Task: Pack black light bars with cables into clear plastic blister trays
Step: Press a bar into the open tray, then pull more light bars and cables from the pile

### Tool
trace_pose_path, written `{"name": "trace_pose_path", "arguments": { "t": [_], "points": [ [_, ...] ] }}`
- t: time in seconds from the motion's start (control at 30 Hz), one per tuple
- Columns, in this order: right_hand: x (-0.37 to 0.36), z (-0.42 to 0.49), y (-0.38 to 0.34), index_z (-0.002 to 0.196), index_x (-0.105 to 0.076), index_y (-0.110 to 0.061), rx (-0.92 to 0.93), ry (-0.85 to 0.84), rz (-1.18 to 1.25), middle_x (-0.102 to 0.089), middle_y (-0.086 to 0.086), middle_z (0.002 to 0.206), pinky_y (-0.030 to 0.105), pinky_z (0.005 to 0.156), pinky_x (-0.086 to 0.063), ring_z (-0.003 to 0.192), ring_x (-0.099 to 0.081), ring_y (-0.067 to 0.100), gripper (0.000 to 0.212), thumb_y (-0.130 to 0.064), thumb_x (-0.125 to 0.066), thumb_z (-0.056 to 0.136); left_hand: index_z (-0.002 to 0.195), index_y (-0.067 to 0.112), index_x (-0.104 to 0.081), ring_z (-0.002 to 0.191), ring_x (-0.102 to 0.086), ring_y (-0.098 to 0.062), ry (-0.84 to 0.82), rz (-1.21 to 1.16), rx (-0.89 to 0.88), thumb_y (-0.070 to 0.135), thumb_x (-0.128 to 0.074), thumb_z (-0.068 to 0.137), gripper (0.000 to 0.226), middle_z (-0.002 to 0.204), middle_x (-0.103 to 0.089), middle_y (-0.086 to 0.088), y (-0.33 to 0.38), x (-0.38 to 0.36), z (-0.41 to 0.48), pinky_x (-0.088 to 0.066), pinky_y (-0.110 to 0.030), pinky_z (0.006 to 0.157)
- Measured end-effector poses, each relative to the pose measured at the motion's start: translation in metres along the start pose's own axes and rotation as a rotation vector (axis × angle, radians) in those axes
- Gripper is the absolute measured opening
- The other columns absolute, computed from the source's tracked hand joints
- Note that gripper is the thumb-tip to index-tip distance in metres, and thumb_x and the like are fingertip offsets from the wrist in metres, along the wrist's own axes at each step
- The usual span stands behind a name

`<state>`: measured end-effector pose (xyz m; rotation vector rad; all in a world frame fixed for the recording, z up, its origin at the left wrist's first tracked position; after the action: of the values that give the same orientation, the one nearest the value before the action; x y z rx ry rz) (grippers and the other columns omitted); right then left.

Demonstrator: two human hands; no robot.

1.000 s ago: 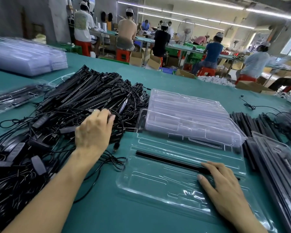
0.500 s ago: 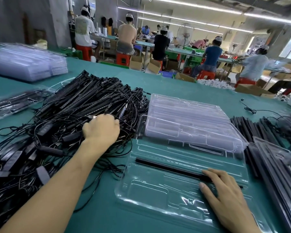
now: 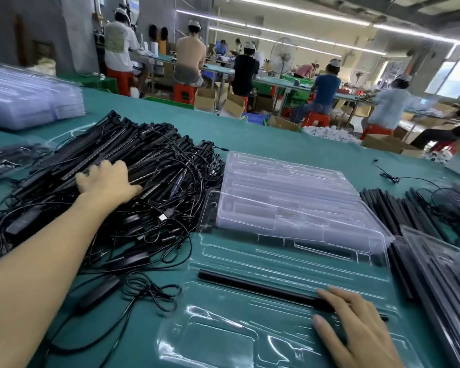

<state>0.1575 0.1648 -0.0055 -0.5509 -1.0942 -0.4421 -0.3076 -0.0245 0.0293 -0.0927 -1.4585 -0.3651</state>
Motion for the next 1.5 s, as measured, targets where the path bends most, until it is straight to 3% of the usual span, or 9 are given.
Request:
{"name": "trace_pose_path", "arguments": {
  "t": [0.3,0.43,0.63,0.8,0.97,1.13,1.3,1.4,1.5],
  "points": [
    [-0.003,-0.004,0.003,0.108,-0.074,-0.018,-0.021,0.002,0.047,-0.066,-0.001,0.108,0.041,0.085,-0.047,0.098,-0.064,0.029,0.045,-0.017,-0.089,0.065,0.103,0.014,-0.058,0.079,-0.064,-0.03,0.587,0.082,-0.201,0.018,-0.054,0.097,0.008,0.092,-0.069,-0.011,0.036,0.049,-0.04,-0.039,-0.04,0.076],
    [-0.005,-0.005,0.005,0.112,-0.072,-0.024,-0.038,0.001,0.074,-0.061,-0.009,0.112,0.04,0.091,-0.044,0.104,-0.059,0.023,0.043,-0.024,-0.084,0.072,0.099,0.014,-0.059,0.075,-0.062,-0.029,0.648,0.032,-0.211,0.006,-0.053,0.093,0.012,0.081,-0.07,-0.011,0.039,0.05,-0.06,-0.024,-0.038,0.072],
    [0.0,-0.006,0.006,0.109,-0.071,-0.031,-0.086,-0.019,0.13,-0.059,-0.012,0.114,0.038,0.091,-0.04,0.106,-0.057,0.02,0.039,-0.025,-0.084,0.073,0.109,0.015,-0.063,0.09,-0.056,-0.03,0.535,0.052,-0.13,0.055,-0.039,0.097,0.048,0.099,-0.066,-0.014,0.036,0.038,-0.078,-0.024,-0.041,0.077],
    [0.026,0.0,-0.004,0.103,-0.073,-0.023,-0.012,0.129,0.132,-0.064,-0.005,0.103,0.045,0.087,-0.045,0.099,-0.061,0.027,0.029,-0.016,-0.082,0.076,0.104,0.013,-0.066,0.09,-0.054,-0.034,0.638,-0.111,-0.106,0.039,-0.049,0.098,0.031,0.095,-0.064,-0.016,0.016,0.041,-0.086,-0.021,-0.041,0.077],
    [0.056,0.048,-0.068,0.111,-0.064,-0.036,0.13,0.152,0.412,-0.061,-0.026,0.103,0.016,0.085,-0.043,0.103,-0.057,-0.004,0.024,-0.031,-0.063,0.088,0.105,0.016,-0.067,0.093,-0.052,-0.035,0.694,-0.284,-0.088,0.03,-0.061,0.094,0.018,0.094,-0.064,-0.016,0.009,0.03,-0.079,-0.023,-0.043,0.081],
    [0.04,0.139,-0.147,0.113,-0.069,-0.02,0.229,0.117,0.677,-0.066,-0.019,0.092,0.007,0.074,-0.045,0.088,-0.062,0.0,0.02,-0.017,-0.059,0.095,0.107,0.021,-0.063,0.099,-0.046,-0.032,0.809,-0.408,-0.064,0.037,-0.057,0.096,0.02,0.098,-0.063,-0.011,0.002,0.022,-0.084,-0.024,-0.044,0.087],
    [-0.028,0.231,-0.219,0.145,-0.04,-0.011,0.097,-0.259,0.868,-0.047,0.007,0.145,0.027,0.101,-0.037,0.125,-0.047,0.018,0.042,-0.023,-0.037,0.105,0.091,0.022,-0.07,0.092,-0.049,-0.025,0.928,-0.431,-0.038,0.05,-0.055,0.094,0.032,0.089,-0.067,-0.004,0.0,0.029,-0.099,-0.021,-0.038,0.085],
    [-0.058,0.246,-0.234,0.121,-0.052,-0.003,-0.084,-0.414,1.079,-0.068,0.019,0.108,0.026,0.064,-0.046,0.08,-0.063,0.02,0.025,-0.008,-0.037,0.102,0.09,0.021,-0.071,0.097,-0.049,-0.026,0.836,-0.513,0.021,0.058,-0.059,0.089,0.039,0.093,-0.069,-0.004,-0.004,0.03,-0.093,-0.021,-0.04,0.088],
    [-0.06,0.236,-0.227,0.119,-0.055,0.007,-0.16,-0.325,1.246,-0.061,0.007,0.064,0.014,0.039,-0.034,0.039,-0.047,0.001,0.024,0.001,-0.042,0.099,0.095,0.022,-0.069,0.111,-0.044,-0.029,0.64,-0.537,0.032,0.053,-0.06,0.089,0.033,0.106,-0.061,-0.007,-0.006,0.025,-0.082,-0.024,-0.05,0.098]
  ]
}}
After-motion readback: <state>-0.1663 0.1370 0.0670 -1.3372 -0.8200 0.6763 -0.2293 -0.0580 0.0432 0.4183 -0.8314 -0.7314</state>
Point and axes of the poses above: each hand's wrist, its own z-axis towards the middle knuckle, its own x-axis out of the back of the hand, y = z × x, the point moved 7 cm from there along z, towards the middle knuckle
